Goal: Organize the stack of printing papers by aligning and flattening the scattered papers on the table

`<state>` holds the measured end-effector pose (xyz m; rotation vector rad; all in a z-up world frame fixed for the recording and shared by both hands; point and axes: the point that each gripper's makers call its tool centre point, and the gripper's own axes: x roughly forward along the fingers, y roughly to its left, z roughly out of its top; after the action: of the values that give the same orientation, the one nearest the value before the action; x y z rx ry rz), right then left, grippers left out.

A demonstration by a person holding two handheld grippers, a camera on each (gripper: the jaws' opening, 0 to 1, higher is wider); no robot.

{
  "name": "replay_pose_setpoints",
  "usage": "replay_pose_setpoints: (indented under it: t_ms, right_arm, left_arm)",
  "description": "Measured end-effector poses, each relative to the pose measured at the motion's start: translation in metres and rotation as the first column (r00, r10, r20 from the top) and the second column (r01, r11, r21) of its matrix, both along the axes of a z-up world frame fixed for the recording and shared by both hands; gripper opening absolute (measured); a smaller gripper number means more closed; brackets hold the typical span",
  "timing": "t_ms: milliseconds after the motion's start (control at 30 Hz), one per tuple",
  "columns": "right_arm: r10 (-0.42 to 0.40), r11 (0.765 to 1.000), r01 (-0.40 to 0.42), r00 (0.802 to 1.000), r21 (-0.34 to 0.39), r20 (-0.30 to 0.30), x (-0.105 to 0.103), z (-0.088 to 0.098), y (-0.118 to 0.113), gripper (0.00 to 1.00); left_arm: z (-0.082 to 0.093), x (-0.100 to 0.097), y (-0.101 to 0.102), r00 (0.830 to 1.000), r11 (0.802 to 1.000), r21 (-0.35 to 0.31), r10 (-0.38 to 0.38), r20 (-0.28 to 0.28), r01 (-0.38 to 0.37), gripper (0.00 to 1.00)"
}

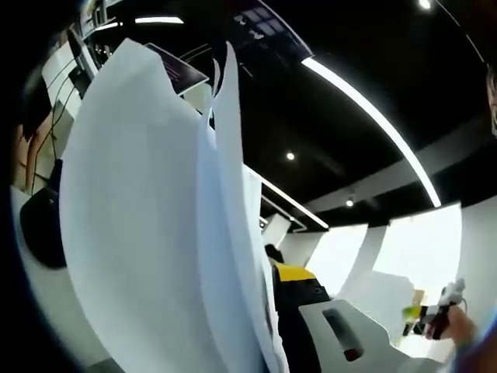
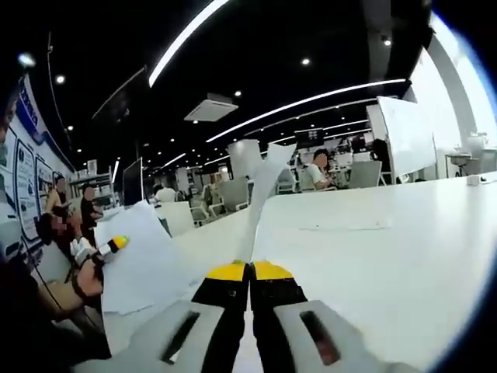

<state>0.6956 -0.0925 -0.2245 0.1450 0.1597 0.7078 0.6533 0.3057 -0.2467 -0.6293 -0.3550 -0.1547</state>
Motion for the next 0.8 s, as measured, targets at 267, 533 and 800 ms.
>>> replay_pose_setpoints:
  t_ms: [267, 533, 800]
  right_arm:
    - [0.007, 1.000, -0.007, 1.000, 0.008, 0.028, 0.003, 0.014, -0.003, 0.00]
    - [0.013, 1.000, -0.013, 0.998, -0.015, 0.062, 0.004, 0.025, 0.003, 0.00]
    - [0.016, 0.999, -0.013, 0.997, -0.041, 0.077, 0.007, 0.028, 0.007, 0.00]
  left_arm:
    - [0.000, 0.000, -0.001, 1.000, 1.000, 0.000, -0.005, -0.004, 0.005, 0.10]
    - [0.000, 0.000, -0.001, 1.000, 1.000, 0.000, -0.009, -0.003, 0.009, 0.10]
    - [0.000, -0.001, -0.002, 1.000, 1.000, 0.000, -0.010, 0.000, 0.010, 0.10]
